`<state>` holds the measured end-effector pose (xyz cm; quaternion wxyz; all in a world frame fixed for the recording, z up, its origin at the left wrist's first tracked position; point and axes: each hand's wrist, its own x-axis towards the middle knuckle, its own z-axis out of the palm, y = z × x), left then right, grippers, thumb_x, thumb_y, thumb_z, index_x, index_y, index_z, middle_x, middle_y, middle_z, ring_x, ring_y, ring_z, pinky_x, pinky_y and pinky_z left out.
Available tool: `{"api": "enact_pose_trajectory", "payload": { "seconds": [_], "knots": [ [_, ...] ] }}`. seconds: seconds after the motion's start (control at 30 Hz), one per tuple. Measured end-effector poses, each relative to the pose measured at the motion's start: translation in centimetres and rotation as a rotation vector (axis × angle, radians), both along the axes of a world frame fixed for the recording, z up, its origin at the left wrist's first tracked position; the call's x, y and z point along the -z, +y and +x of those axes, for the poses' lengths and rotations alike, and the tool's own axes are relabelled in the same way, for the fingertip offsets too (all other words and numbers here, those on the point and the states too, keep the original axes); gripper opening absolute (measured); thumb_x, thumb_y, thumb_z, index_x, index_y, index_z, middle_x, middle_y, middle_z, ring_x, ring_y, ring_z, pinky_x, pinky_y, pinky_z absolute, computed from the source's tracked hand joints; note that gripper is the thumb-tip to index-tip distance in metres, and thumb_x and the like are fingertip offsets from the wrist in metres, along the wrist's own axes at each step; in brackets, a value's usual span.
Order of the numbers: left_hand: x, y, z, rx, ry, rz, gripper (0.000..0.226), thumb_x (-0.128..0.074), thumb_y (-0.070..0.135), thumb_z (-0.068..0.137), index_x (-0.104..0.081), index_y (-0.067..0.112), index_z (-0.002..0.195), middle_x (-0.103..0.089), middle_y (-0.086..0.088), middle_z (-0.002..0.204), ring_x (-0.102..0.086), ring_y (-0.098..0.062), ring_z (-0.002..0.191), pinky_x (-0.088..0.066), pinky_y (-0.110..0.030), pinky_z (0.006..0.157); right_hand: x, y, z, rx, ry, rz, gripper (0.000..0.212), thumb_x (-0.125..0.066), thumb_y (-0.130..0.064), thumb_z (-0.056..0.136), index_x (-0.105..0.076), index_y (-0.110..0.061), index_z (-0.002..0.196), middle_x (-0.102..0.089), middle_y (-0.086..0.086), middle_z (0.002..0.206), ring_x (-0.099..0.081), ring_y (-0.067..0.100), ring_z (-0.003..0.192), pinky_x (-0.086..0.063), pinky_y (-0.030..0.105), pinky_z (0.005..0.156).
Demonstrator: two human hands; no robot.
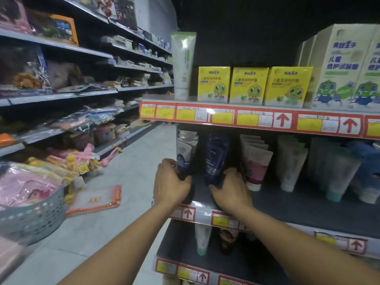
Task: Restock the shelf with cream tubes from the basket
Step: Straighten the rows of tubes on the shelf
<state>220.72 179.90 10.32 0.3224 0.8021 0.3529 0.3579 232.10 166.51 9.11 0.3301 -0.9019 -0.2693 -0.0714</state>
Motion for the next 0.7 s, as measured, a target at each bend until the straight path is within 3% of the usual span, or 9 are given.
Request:
{"api": "enact_pose_trajectory", "payload": {
  "seconds": [0.13,0.33,0.5,0.7],
  "knots": [
    [0.2,1.3,1.1,-0.039,0.026,0.022,0.08,-0.089,0.039,0.078,-0.044,0.018,0.141,-0.053,-0.007,0.14,-0.06,-0.03,0.123,-0.058,-0.04,0.095,0.2,1.1,1.2,0.023,0.027,-0.01,0.074,-0.083,-0.051,0.079,-0.043,-0.021,0.134,-0.051,0.008,0.136,-0.062,0.03,0.116,-0.056,0.043,0.089],
    [0.3,3.1,3.1,0.006,0.084,-0.034,0.099,-0.088,0.053,0.064,-0.04,0.02,0.144,-0.051,-0.007,0.142,-0.059,-0.033,0.125,-0.06,-0.046,0.097,0.5,2.3,2.1,0.036,-0.002,0.003,0.084,-0.085,-0.057,0.076,-0.042,-0.021,0.138,-0.053,0.007,0.138,-0.06,0.028,0.12,-0.049,0.036,0.086],
    [2.0,3.5,3.3,0.018,0.078,-0.06,0.096,-0.081,0.055,0.068,-0.037,0.024,0.147,-0.058,-0.005,0.142,-0.063,-0.032,0.121,-0.059,-0.049,0.097,1.0,2.4,2.2,0.015,-0.03,-0.013,0.076,-0.083,-0.055,0.078,-0.044,-0.022,0.134,-0.056,0.004,0.133,-0.062,0.026,0.115,-0.045,0.033,0.079],
    [2.2,3.8,3.8,0.03,0.16,-0.031,0.079,-0.081,0.049,0.076,-0.04,0.027,0.14,-0.065,-0.006,0.129,-0.067,-0.033,0.11,-0.06,-0.049,0.09,1.5,2.5,2.9,0.009,-0.026,0.042,0.07,-0.083,-0.055,0.079,-0.048,-0.022,0.131,-0.06,0.003,0.129,-0.063,0.026,0.113,-0.048,0.034,0.08]
  ]
}}
